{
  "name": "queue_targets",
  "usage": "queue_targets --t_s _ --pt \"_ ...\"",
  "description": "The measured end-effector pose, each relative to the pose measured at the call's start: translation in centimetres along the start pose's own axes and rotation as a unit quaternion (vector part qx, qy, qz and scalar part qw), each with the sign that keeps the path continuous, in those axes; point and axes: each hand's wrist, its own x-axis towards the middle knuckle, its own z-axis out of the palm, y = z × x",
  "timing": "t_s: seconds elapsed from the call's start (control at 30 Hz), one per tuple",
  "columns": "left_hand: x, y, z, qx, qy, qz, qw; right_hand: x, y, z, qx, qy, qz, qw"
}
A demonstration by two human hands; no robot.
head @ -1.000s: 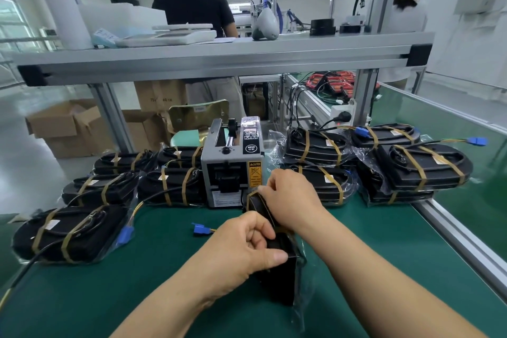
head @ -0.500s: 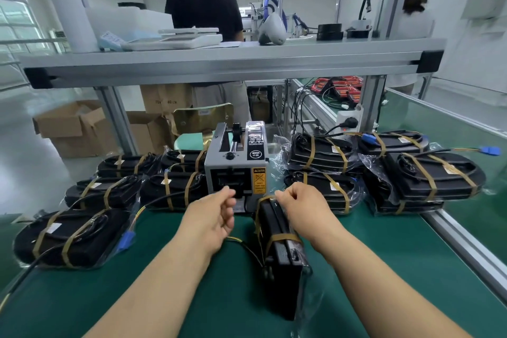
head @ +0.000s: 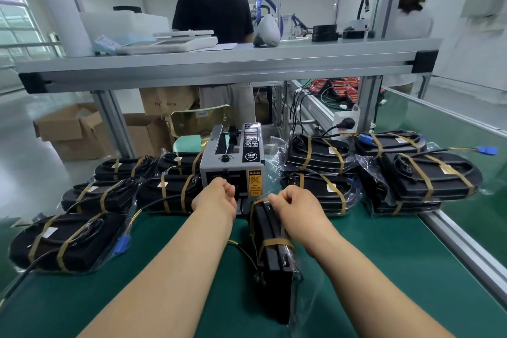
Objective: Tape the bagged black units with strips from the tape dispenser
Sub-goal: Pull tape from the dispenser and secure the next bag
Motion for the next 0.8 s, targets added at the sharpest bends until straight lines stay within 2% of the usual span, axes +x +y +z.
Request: queue_targets --t_s 0.1,0.17,0.23,0.3,0.37,0.53,0.8 --pt "-0.9 -0.3 -0.9 0.041 -0.037 0.059 0.997 0.2 0.4 -0.2 0.027 -0.009 0.010 1.000" --pt "-2.2 0.0 -1.9 0.111 -0.134 0.078 0.982 0.3 0.7 -0.4 0.053 -0.020 0.023 0.998" --pt "-3.6 0.4 -2.8 0.222 -0.254 0.075 0.938 0.6 1.0 -0.3 0.078 -0.032 0.027 0.996" --pt "-4.7 0.5 -3.1 0.339 -0.319 0.083 0.881 0.7 1.1 -0.2 0.092 -0.040 0.025 0.995" --pt "-5.3 0.4 -3.0 0.408 -0.325 0.107 0.847 0.8 1.1 -0.1 0.111 -0.047 0.031 0.992" --pt "-5.7 1.0 -2.3 0.483 -0.313 0.161 0.802 0.9 1.3 -0.1 0.130 -0.060 0.036 0.989" --pt "-5.7 1.2 -1.6 0.530 -0.312 0.175 0.769 0.9 1.3 -0.2 0.140 -0.075 0.035 0.987"
